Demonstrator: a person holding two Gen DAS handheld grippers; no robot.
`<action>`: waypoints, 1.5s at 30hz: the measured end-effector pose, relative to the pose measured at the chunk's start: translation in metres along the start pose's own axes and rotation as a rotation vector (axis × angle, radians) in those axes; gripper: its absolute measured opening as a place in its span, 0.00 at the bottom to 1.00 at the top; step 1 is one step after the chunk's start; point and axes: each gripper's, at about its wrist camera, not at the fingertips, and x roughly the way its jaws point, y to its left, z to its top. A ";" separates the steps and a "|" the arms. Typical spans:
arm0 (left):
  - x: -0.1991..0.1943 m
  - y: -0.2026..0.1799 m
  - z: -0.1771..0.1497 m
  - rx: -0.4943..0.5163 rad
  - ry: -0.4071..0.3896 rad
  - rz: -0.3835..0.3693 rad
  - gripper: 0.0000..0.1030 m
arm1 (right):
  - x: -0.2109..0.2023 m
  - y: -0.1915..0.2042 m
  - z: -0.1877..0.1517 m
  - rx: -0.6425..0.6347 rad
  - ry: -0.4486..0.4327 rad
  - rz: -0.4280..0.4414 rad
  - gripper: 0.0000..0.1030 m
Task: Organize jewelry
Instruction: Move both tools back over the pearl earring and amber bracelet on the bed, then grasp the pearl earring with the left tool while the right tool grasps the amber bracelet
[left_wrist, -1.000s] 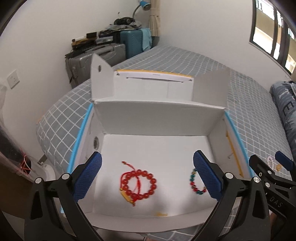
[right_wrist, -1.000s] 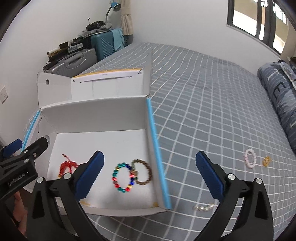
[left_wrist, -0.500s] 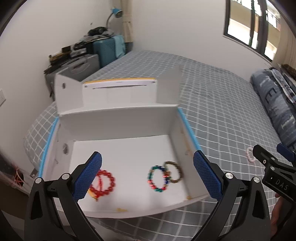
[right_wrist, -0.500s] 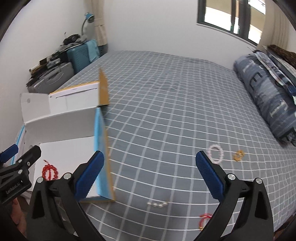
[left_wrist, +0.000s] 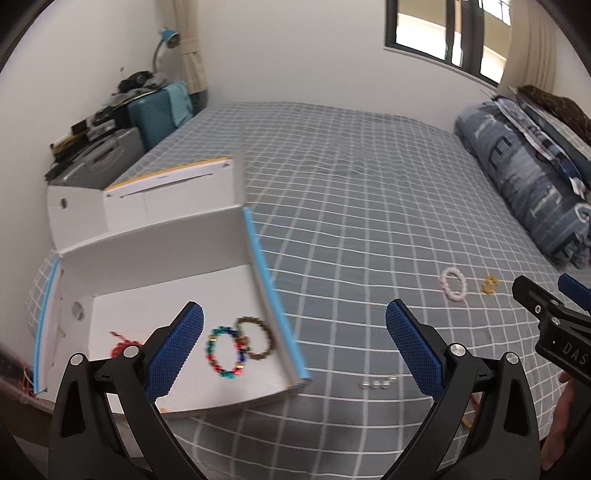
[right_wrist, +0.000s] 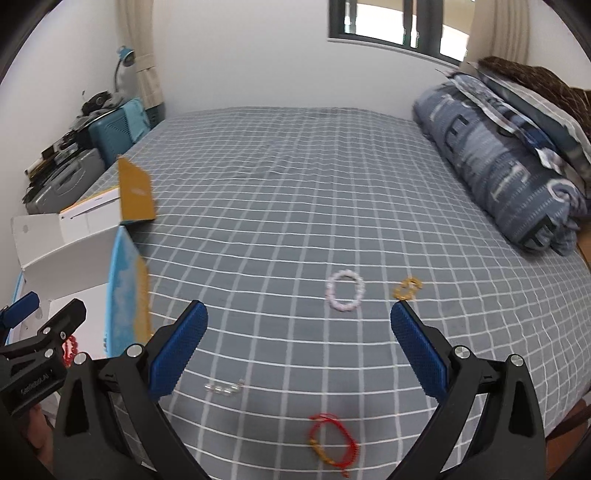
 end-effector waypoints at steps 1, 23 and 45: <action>0.002 -0.007 0.000 0.007 0.003 -0.006 0.95 | 0.000 -0.006 -0.002 0.005 0.002 -0.004 0.93; 0.071 -0.099 -0.051 0.124 0.173 -0.098 0.94 | 0.109 -0.138 -0.009 0.147 0.147 -0.049 0.93; 0.153 -0.107 -0.102 0.076 0.334 -0.086 0.94 | 0.249 -0.172 -0.006 0.121 0.291 -0.094 0.88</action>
